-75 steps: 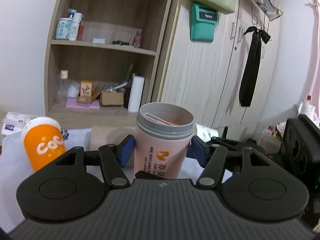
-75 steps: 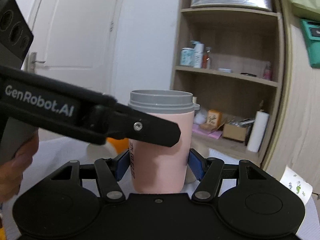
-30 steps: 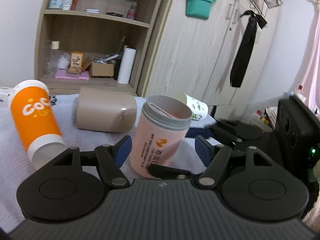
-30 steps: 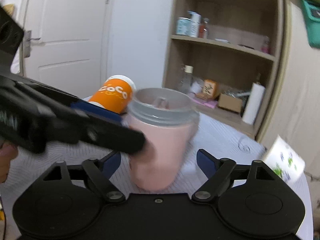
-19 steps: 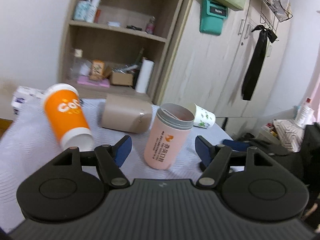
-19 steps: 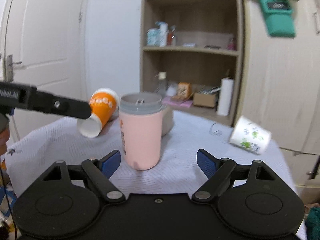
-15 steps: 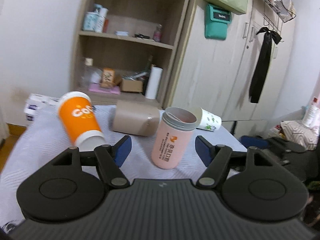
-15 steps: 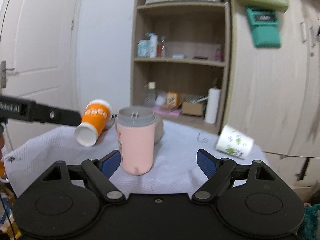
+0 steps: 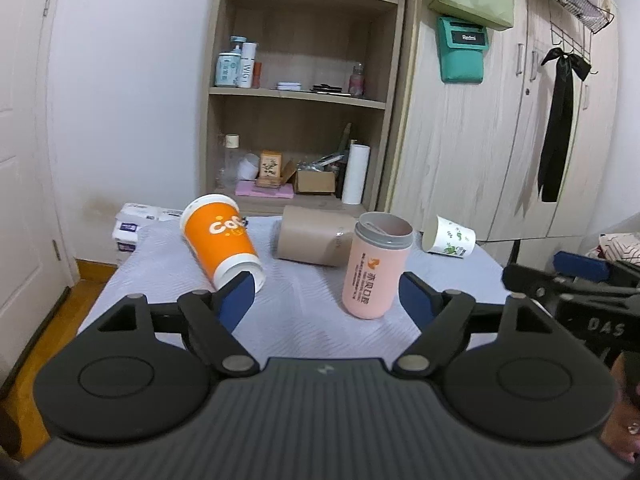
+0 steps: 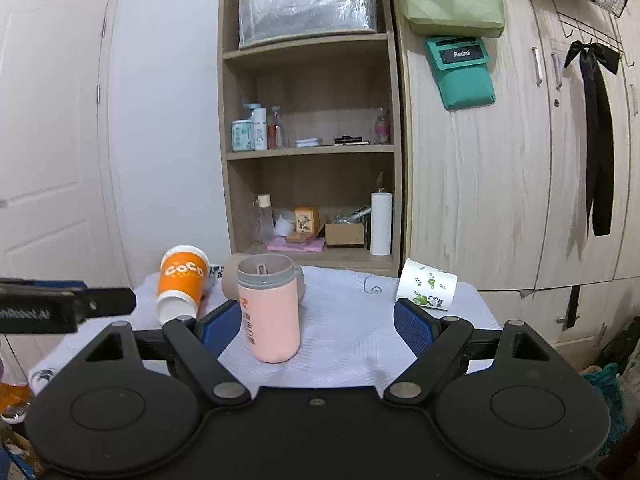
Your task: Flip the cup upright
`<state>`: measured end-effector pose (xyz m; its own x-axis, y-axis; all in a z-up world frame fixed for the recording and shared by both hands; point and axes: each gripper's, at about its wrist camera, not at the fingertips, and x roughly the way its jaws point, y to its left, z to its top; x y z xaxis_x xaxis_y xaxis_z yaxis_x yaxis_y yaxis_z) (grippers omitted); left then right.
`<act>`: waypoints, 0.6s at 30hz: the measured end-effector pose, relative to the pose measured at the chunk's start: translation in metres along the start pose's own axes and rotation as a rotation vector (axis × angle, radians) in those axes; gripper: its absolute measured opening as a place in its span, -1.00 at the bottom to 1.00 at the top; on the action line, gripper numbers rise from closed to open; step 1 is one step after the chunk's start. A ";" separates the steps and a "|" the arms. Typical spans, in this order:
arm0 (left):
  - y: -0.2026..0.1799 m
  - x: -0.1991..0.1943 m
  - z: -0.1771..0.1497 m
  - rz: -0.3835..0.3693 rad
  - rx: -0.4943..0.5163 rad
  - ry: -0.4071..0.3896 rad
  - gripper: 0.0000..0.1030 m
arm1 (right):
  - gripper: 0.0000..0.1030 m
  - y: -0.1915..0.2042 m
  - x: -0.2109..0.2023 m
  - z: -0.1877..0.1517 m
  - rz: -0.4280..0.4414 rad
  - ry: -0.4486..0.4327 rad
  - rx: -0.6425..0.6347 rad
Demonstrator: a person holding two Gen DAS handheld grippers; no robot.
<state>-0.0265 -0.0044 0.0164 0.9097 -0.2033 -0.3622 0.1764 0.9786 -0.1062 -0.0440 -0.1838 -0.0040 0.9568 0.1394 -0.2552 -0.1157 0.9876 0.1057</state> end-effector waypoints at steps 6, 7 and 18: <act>0.001 -0.008 -0.002 0.044 -0.003 -0.001 0.65 | 0.69 0.008 -0.013 0.003 -0.033 -0.019 -0.033; 0.000 -0.009 -0.002 0.050 0.000 0.000 0.67 | 0.69 0.010 -0.015 0.002 -0.034 -0.017 -0.036; 0.002 -0.014 -0.003 0.073 0.003 0.016 0.80 | 0.97 0.022 -0.020 -0.002 -0.060 -0.026 -0.082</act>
<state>-0.0397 0.0004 0.0185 0.9141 -0.1314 -0.3835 0.1107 0.9910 -0.0757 -0.0662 -0.1645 0.0015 0.9693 0.0786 -0.2331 -0.0781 0.9969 0.0116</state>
